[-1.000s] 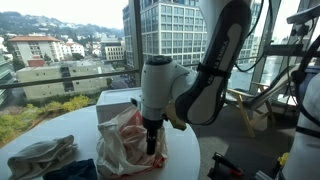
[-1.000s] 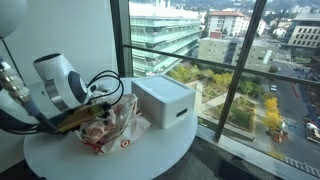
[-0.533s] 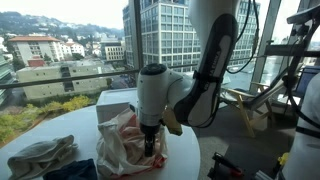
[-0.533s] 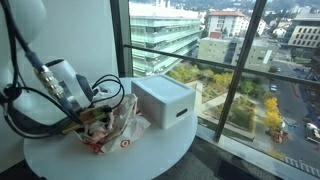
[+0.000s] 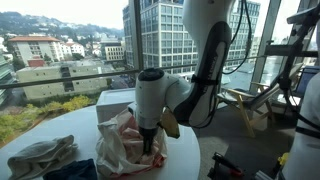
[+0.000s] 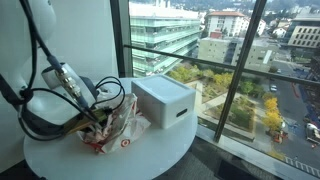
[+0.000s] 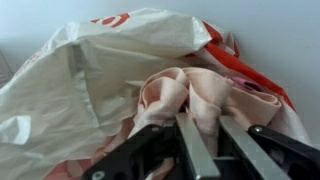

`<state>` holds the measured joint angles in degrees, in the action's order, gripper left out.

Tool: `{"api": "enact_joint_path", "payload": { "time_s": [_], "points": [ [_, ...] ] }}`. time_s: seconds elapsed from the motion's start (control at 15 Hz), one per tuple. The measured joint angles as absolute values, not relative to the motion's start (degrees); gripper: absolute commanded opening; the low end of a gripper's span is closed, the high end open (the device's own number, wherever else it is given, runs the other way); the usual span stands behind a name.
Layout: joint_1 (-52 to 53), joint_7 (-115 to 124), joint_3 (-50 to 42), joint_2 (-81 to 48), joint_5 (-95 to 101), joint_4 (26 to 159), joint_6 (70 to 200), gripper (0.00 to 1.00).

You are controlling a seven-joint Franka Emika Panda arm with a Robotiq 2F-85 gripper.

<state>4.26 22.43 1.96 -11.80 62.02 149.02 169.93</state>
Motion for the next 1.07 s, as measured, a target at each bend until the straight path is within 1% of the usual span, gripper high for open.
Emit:
{"api": "enact_joint_path", "payload": {
  "time_s": [0.13, 0.73, 1.07],
  "points": [
    [4.76, 25.64, 1.59, -11.38, 65.49, 148.33, 169.48, 0.04],
    [6.4, 42.74, 1.52, -4.54, 82.58, 146.91, 166.98, 0.04],
    [6.57, 49.69, 1.62, -4.19, 92.18, 143.63, 167.01, 0.04]
  ]
}}
